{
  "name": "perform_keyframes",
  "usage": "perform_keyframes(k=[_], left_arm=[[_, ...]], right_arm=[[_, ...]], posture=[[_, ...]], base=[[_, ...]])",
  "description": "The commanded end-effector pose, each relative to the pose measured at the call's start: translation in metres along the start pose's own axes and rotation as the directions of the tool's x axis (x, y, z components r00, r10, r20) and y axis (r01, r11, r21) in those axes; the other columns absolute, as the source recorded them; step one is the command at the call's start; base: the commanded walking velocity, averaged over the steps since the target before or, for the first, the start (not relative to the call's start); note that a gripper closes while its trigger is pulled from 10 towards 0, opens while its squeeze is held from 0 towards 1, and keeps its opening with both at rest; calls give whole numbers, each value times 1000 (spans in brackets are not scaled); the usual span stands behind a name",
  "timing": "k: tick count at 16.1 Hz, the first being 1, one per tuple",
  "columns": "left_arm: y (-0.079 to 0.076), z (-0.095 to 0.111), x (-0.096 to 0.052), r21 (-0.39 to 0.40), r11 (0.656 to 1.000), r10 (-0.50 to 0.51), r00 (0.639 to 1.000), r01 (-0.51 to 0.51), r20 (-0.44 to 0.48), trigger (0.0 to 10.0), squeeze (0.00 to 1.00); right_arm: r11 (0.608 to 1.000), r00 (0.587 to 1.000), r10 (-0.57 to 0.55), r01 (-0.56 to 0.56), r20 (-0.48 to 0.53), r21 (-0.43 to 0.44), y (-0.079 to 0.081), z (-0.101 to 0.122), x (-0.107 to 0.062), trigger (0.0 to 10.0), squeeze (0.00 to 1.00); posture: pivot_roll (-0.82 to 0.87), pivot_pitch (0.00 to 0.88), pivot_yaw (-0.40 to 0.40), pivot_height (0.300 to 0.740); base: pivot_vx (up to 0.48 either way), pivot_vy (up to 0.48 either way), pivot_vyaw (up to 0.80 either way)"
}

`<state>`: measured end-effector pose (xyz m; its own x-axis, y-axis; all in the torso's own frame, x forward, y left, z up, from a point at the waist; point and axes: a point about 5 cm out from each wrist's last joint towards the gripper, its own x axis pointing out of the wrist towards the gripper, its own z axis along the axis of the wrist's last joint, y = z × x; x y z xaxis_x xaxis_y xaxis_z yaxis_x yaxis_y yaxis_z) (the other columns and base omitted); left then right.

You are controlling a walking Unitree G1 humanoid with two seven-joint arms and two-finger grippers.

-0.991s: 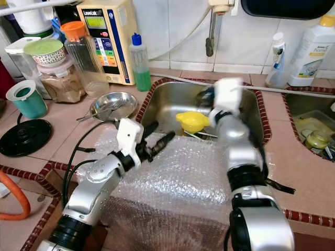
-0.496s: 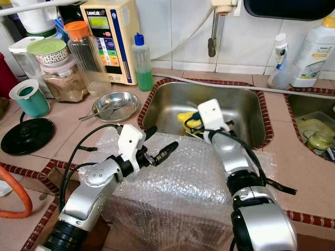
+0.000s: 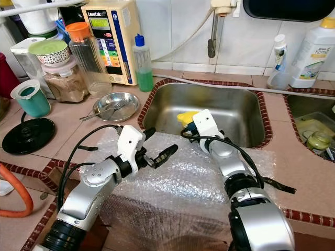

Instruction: Kitchen organization

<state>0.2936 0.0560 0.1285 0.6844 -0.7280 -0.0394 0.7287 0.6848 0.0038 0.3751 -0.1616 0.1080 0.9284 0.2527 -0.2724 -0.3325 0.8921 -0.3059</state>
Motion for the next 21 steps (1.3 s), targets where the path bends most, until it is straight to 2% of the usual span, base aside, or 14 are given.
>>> perform_keyframes(k=[1,2,4,6,8,9,11,12,13,15,17,19,20,21], left_arm=[[11,11,0,51,999,17,1000,-18,10,10000,1000],[15,12,0,60,998,30,999,-31,15,10000,1000],[30,14,0,45,988,148,988,-149,36,10000,1000],[49,18,-6,-41,949,314,947,-312,71,10000,1000],[65,21,-12,-38,900,435,897,-433,79,10000,1000],[67,21,-13,-37,892,451,889,-450,76,10000,1000],[80,25,-20,11,838,541,835,-545,100,10000,1000],[82,24,-21,5,829,556,825,-559,104,10000,1000],[92,22,-25,-10,790,611,786,-613,97,10000,1000],[101,23,-24,-40,785,619,780,-618,92,10000,1000],[119,27,-26,-95,738,675,734,-668,76,10000,1000],[136,29,-30,-160,641,764,645,-751,37,10000,1000],[140,27,-32,-185,599,794,607,-780,11,10000,792],[140,25,-33,-196,586,802,598,-786,0,10000,0]], right_arm=[[999,1000,22,-22,4,24,6,3,3,10000,1000],[999,999,22,-23,23,37,6,6,3,10000,1000],[992,996,-8,-3,89,124,5,18,4,10000,1000],[976,977,-44,-3,207,219,10,35,3,10000,1000],[962,937,-54,-43,344,271,24,54,-8,10000,1000],[958,933,-57,-49,356,282,26,56,-10,10000,1000],[950,912,-33,-99,408,297,38,62,-27,10000,1000],[946,909,-20,-117,417,301,41,63,-30,10000,1000],[945,899,29,-167,436,282,51,63,-41,10000,1000],[930,888,90,-237,450,281,62,60,-55,10000,1000],[910,868,154,-311,472,275,70,60,-73,10000,1000],[903,872,146,-310,467,297,68,59,-81,10000,1000],[906,875,146,-305,462,292,69,59,-84,10000,702],[908,877,141,-300,459,293,68,59,-85,10000,0]], posture=[[14,0,88,740],[9,0,89,740],[1,0,92,740],[-10,0,99,740],[-17,0,111,740],[-17,0,111,740],[-28,0,123,740],[-29,0,124,740],[-38,0,129,740],[-45,0,128,740],[-53,0,126,740],[-68,0,124,740],[-70,0,127,740],[-70,0,129,740]], base=[[0,0,0],[0,0,0],[0,0,0],[0,0,0],[0,0,0],[0,0,0],[0,0,0],[0,0,0],[0,0,0],[0,0,0],[0,0,0],[0,0,0],[0,0,0],[0,0,0]])
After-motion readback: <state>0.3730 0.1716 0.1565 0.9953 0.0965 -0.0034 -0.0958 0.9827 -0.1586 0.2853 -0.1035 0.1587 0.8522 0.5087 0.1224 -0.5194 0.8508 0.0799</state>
